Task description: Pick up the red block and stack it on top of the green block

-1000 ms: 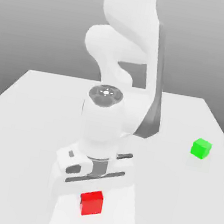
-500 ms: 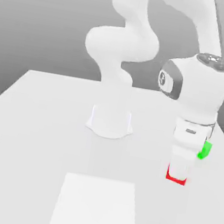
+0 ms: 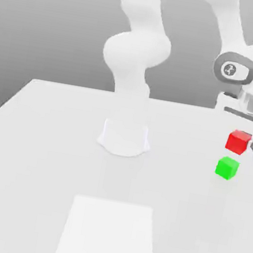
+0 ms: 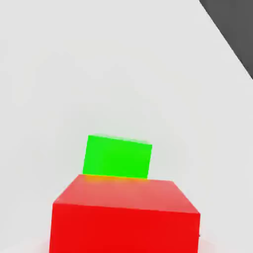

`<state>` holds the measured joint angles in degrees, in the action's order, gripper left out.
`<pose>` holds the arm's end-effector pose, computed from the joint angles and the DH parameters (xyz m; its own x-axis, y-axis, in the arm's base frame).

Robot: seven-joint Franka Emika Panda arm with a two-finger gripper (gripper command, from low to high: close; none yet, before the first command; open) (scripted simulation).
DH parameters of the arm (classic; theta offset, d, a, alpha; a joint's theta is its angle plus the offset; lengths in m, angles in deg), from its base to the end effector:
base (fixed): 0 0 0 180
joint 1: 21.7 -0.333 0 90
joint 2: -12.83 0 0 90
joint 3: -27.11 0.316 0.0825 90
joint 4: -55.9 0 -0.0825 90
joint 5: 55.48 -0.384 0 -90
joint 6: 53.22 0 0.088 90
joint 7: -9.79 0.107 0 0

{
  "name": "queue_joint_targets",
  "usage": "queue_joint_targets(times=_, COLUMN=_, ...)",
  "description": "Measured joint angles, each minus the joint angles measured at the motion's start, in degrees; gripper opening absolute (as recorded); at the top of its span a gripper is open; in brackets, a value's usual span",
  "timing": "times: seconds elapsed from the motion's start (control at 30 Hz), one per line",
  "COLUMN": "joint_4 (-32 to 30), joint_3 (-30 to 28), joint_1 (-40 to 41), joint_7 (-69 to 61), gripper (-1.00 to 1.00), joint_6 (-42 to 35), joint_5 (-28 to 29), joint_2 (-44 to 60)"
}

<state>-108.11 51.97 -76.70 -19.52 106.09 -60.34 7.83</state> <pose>0.0712 0.3496 0.2168 -0.2510 0.9680 -0.0043 0.9680 0.2510 0.0054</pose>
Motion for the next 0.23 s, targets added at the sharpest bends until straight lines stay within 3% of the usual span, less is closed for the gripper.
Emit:
queue_joint_targets(times=0.1, joint_4=0.14, joint_3=-1.53, joint_1=0.29, joint_7=5.31, gripper=-1.00, joint_6=5.53, joint_5=7.83, joint_2=6.17)
queue_joint_targets(times=0.13, joint_4=0.19, joint_3=-2.41, joint_1=0.03, joint_7=6.99, gripper=1.00, joint_6=6.96, joint_5=10.23, joint_2=7.81)
queue_joint_targets(times=0.23, joint_4=0.19, joint_3=-2.41, joint_1=0.03, joint_7=6.99, gripper=1.00, joint_6=6.95, joint_5=10.23, joint_2=7.81)
